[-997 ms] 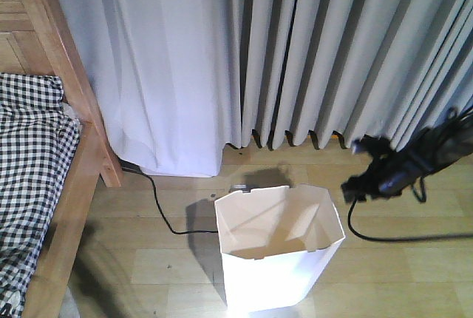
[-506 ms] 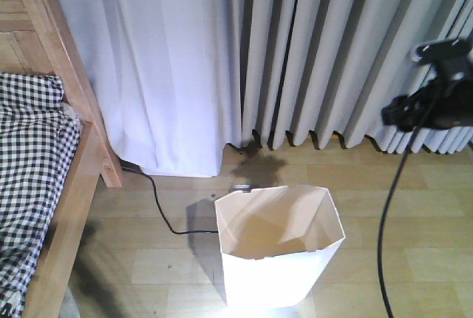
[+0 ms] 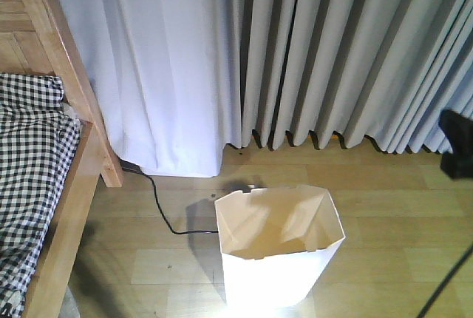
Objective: Move trash bin to bedside with robot
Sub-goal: 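Open the right gripper and raise it away from the bin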
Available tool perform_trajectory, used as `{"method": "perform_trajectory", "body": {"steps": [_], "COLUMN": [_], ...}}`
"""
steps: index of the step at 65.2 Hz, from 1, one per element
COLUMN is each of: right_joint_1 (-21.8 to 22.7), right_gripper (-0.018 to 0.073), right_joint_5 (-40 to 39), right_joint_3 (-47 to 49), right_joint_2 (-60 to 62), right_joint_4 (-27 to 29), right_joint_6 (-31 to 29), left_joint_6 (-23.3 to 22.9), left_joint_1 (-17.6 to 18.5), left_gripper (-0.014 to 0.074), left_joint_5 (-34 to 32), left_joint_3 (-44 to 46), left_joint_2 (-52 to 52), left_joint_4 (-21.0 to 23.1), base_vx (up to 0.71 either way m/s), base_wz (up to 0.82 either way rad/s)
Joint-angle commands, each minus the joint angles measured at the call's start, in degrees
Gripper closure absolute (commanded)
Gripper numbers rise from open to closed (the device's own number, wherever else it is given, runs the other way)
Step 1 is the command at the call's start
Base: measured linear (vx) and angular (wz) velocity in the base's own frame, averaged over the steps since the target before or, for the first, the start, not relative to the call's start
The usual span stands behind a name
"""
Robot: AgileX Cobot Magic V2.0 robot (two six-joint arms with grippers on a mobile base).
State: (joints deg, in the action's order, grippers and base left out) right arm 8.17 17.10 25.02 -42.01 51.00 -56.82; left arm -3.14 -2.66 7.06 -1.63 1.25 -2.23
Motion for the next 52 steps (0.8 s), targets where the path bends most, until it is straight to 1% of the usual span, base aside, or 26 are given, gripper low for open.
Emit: {"method": "perform_trajectory", "body": {"steps": [1, 6, 14, 24, 26, 30, 34, 38, 41, 52], "right_joint_1": [0.1, 0.1, 0.0, 0.0, 0.0, 0.0, 0.0, 0.0, 0.0, 0.0], "right_gripper": [0.0080, 0.0080, 0.0080, 0.0092, 0.0112, 0.0194, 0.0320, 0.0480, 0.0575, 0.0570], "right_joint_5": [-4.4, -7.3, -14.8, -14.5, -13.8, -13.7, -13.2, -12.4, -12.3, -12.1], "right_joint_3": [-2.1, -5.7, -11.3, -12.5, -12.5, -12.3, -12.3, -12.3, -12.3, -12.3], "right_joint_2": [5.4, 10.0, 14.5, 17.5, 18.0, 18.9, 19.9, 21.1, 21.6, 21.7], "right_joint_4": [2.0, 1.9, 2.6, 3.5, 3.5, 3.8, 4.3, 4.3, 4.3, 4.3], "right_joint_6": [3.0, 4.0, 3.9, 3.9, 3.9, 3.9, 3.9, 3.9, 3.9, 3.9], "left_joint_6": [-0.3, -0.3, -0.3, -0.3, -0.3, -0.3, -0.3, -0.3, -0.3, -0.3], "left_joint_1": [0.0, 0.0, 0.0, 0.0, 0.0, 0.0, 0.0, 0.0, 0.0, 0.0], "left_gripper": [0.0603, 0.0603, 0.0603, 0.0603, 0.0603, 0.0603, 0.0603, 0.0603, 0.0603, 0.0603], "left_joint_5": [-4.1, -4.1, -4.1, -4.1, -4.1, -4.1, -4.1, -4.1, -4.1, -4.1], "left_joint_3": [1.2, 1.2, 1.2, 1.2, 1.2, 1.2, 1.2, 1.2, 1.2, 1.2], "left_joint_2": [0.3, 0.3, 0.3, 0.3, 0.3, 0.3, 0.3, 0.3, 0.3, 0.3], "left_joint_4": [0.3, 0.3, 0.3, 0.3, 0.3, 0.3, 0.3, 0.3, 0.3, 0.3], "base_vx": [0.00, 0.00, 0.00, 0.00, 0.00, 0.00, 0.00, 0.00, 0.00, 0.00], "base_wz": [0.00, 0.00, 0.00, 0.00, 0.00, 0.00, 0.00, 0.00, 0.00, 0.00]}}
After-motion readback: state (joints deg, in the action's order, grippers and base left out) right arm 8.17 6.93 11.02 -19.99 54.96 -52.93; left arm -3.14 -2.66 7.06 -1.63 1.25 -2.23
